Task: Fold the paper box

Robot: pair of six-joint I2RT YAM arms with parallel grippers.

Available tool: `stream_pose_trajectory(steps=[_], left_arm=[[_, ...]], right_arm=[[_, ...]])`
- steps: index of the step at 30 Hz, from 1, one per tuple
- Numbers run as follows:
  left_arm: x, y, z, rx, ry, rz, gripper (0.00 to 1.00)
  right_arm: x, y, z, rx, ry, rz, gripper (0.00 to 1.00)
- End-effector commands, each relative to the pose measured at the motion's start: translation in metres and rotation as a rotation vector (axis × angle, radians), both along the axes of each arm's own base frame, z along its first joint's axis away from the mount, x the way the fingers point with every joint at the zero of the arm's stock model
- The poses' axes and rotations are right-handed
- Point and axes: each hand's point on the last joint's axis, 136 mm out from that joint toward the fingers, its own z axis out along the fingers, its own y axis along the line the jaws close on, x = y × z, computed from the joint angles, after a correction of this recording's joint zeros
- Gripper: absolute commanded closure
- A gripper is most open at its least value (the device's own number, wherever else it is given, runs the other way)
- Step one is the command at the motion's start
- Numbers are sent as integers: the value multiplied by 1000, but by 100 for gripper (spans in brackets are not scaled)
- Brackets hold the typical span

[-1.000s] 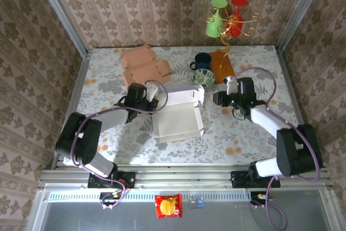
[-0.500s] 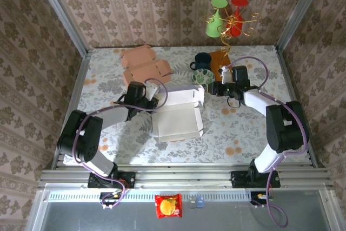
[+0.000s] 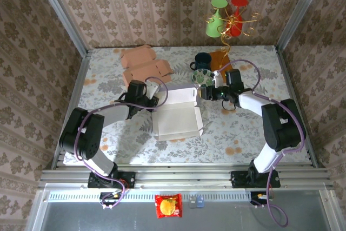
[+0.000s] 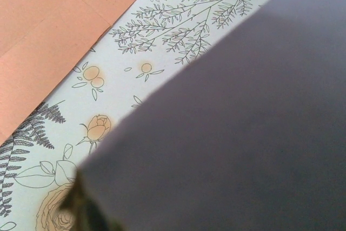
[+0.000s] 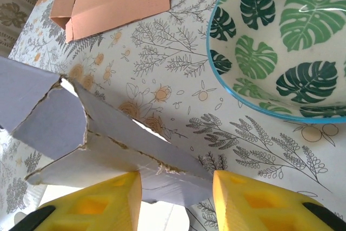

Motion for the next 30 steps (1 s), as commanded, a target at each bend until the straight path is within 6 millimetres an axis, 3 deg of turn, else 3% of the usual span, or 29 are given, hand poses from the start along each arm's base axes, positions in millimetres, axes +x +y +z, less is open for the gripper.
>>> stream_pose_trajectory(steps=[1,16,30], left_arm=[[4,-4,4,7,-18,-33,100],[6,-4,2,9,-12,-23,100],[6,-5,2,18,-19,-23,100]], right_arm=[[-7,11,8,-5,-56,71,59],[-15,28,14,-117,-140,133,60],[-5,38,9,-231,-197,75,71]])
